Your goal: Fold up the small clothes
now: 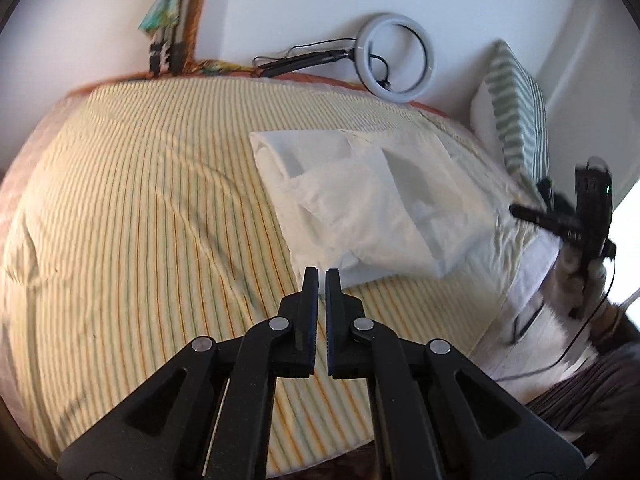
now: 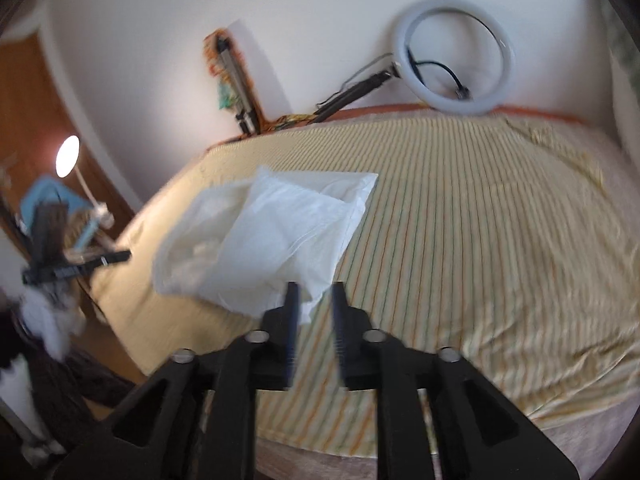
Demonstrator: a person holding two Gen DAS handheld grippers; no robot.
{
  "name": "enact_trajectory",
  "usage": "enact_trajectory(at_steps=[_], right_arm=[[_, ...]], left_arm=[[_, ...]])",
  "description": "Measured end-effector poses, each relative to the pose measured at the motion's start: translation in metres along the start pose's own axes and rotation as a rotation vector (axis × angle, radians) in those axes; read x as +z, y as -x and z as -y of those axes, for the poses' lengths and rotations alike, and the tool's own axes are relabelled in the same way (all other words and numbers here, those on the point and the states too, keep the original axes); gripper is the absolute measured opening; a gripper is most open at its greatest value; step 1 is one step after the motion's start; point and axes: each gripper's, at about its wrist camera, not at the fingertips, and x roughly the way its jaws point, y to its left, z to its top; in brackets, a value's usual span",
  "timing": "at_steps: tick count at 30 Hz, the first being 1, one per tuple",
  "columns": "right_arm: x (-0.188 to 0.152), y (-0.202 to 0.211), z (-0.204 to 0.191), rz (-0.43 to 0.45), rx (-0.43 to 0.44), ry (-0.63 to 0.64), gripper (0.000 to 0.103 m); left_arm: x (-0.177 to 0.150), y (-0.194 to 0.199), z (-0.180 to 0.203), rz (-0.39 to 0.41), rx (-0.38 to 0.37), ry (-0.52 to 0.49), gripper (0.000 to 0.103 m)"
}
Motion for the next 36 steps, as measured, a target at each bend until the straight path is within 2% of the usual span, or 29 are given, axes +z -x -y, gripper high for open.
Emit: enact_trajectory(at_steps=[1, 3, 4, 11, 14, 17, 20, 21, 23, 27, 29, 33, 36], right_arm=[[0.003, -0.001, 0.005, 0.005, 0.026, -0.054, 0.041], [0.010, -0.008, 0.015, 0.004, 0.085, -0.164, 0.043], [0.012, -0.010, 0.015, 0.004, 0.084, -0.183, 0.044], [0.029, -0.037, -0.037, -0.014, 0.010, 0.012, 0.041], [0.024, -0.059, -0.051, -0.070, -0.039, 0.091, 0.041], [0.009, -0.079, -0.050, -0.148, -0.039, 0.102, 0.041], [-0.010, -0.089, -0.049, -0.182, -0.065, 0.117, 0.041], [-0.013, -0.089, -0.048, -0.169, -0.064, 0.115, 0.041], [-0.012, -0.088, -0.048, -0.176, -0.064, 0.124, 0.041], [0.002, -0.077, -0.048, -0.208, -0.018, 0.134, 0.042], [0.015, -0.064, -0.045, -0.168, 0.008, 0.127, 0.042], [0.049, -0.054, -0.035, -0.087, -0.006, 0.093, 0.040], [0.076, -0.067, -0.034, -0.078, -0.006, 0.087, 0.026]], left_arm=[[0.004, -0.001, -0.004, 0.003, -0.005, 0.036, 0.002], [0.015, -0.005, -0.010, 0.017, -0.011, 0.088, 0.003], [0.019, -0.008, -0.009, 0.021, -0.011, 0.091, 0.003], [0.051, -0.031, 0.018, 0.060, -0.006, -0.026, 0.004], [0.051, -0.053, 0.019, 0.016, 0.016, -0.057, 0.004], [0.036, -0.073, 0.013, -0.062, 0.045, -0.071, 0.003], [0.016, -0.086, 0.003, -0.132, 0.033, -0.056, 0.004], [0.010, -0.083, 0.004, -0.107, 0.029, -0.064, 0.004], [0.007, -0.078, 0.004, -0.107, 0.029, -0.084, 0.004], [0.013, -0.066, -0.001, -0.098, 0.035, -0.045, 0.004], [0.022, -0.056, 0.001, -0.049, 0.041, -0.046, 0.004], [0.054, -0.051, 0.008, 0.028, 0.036, -0.049, 0.004], [0.077, -0.058, 0.012, 0.051, 0.020, -0.047, 0.004]])
